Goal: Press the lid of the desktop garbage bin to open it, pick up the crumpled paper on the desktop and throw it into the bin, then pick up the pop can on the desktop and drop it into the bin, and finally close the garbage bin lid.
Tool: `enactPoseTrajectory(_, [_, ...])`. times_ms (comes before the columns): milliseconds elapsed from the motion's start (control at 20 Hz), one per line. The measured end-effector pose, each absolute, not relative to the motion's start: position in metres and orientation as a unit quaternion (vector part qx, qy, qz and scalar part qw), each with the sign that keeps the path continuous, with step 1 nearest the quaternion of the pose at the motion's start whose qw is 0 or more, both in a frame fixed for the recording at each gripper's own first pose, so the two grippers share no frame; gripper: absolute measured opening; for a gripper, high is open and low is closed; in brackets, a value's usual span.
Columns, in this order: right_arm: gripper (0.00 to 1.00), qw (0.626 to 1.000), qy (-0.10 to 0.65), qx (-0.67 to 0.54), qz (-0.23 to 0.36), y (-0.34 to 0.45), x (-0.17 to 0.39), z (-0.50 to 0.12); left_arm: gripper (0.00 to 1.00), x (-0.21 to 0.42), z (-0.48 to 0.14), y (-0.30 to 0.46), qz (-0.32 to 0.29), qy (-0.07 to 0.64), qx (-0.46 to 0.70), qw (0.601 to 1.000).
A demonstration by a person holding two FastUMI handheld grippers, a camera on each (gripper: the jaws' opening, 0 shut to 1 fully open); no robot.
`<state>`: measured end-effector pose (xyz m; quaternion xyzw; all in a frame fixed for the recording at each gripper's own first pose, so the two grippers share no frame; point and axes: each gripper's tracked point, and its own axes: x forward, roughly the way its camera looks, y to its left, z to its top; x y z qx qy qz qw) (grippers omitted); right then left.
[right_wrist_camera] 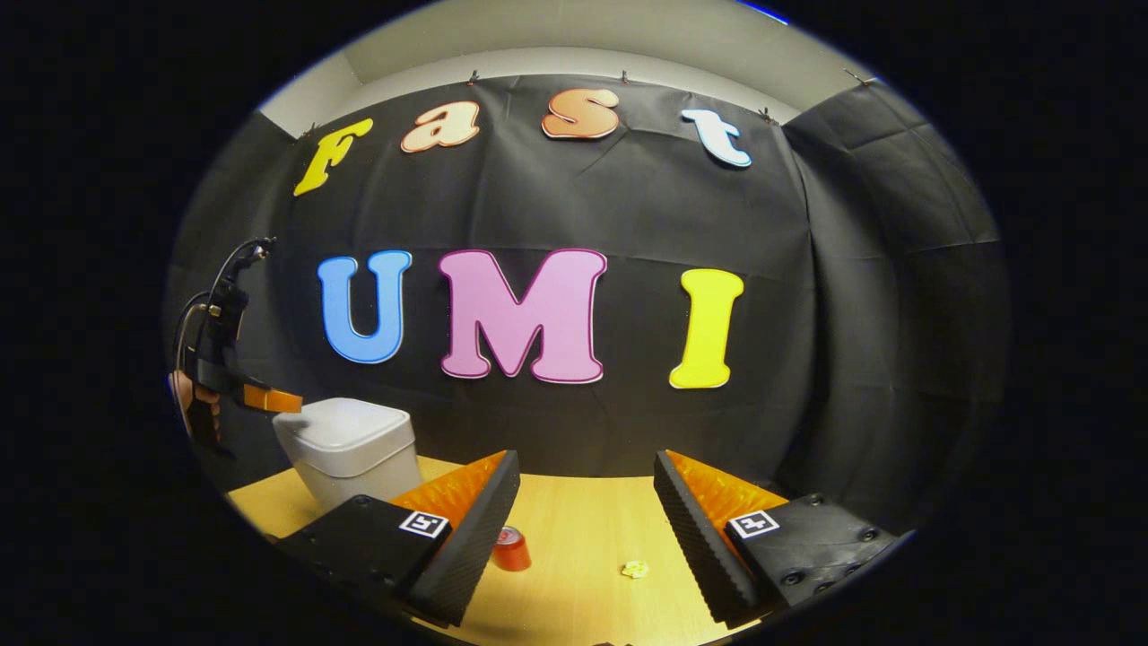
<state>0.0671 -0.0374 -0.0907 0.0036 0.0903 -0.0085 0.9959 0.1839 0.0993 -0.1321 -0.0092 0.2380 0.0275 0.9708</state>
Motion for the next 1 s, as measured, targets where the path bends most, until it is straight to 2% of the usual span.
enactPoseTrajectory(250, [0.97,0.994,0.105,0.011,-0.019,-0.048,0.071,-0.102,0.06,0.188,-0.162,0.096,0.007,0.285,-0.009,0.958])
enactPoseTrajectory(600, [0.97,0.991,0.133,0.003,-0.023,-0.053,0.068,-0.121,0.08,0.186,-0.167,0.095,-0.005,0.272,-0.034,0.962])
enactPoseTrajectory(850, [0.96,0.991,0.13,0.008,-0.025,-0.05,0.061,-0.119,0.07,0.187,-0.163,0.094,-0.011,0.274,-0.011,0.962])
enactPoseTrajectory(1000, [0.97,0.992,0.121,0.005,-0.021,-0.045,0.053,-0.106,0.06,0.189,-0.138,0.101,0.006,0.24,0.003,0.971])
